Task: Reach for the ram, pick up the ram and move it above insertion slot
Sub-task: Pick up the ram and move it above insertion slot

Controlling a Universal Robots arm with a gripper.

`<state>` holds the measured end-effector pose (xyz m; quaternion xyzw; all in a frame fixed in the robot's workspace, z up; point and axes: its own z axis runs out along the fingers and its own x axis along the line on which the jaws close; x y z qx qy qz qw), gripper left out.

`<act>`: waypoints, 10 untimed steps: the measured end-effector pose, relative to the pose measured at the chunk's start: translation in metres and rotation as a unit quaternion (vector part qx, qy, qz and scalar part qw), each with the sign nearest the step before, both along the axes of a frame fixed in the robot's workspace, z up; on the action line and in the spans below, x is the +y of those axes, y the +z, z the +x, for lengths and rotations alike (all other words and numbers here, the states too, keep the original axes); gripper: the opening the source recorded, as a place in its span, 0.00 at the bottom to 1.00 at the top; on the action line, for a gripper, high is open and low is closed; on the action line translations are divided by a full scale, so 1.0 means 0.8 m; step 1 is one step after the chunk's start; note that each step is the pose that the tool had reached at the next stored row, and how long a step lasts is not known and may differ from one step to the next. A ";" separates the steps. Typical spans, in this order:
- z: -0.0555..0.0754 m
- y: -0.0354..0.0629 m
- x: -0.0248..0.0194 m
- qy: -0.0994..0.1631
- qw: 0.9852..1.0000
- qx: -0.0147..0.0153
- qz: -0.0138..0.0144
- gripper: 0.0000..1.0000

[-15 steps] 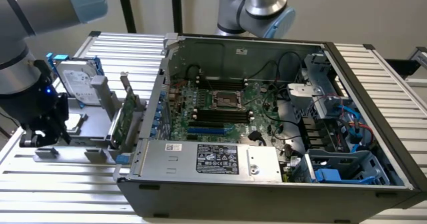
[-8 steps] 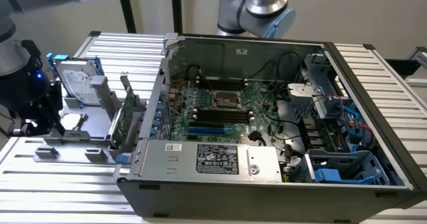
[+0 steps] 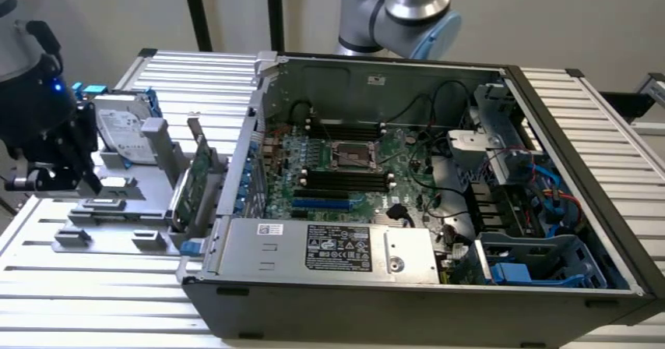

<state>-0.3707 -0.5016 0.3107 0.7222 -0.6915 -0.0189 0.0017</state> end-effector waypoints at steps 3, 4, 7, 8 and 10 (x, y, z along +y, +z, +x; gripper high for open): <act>0.010 0.017 0.0000 0.000 1.000 0.000 0.000 0.13; 0.014 0.023 0.0000 0.000 1.000 0.000 0.000 0.13; 0.028 0.040 0.0000 0.000 1.000 0.000 0.001 0.13; 0.033 0.046 0.0000 0.000 1.000 0.000 0.001 0.13; 0.044 0.057 0.0000 0.000 1.000 0.000 0.002 0.13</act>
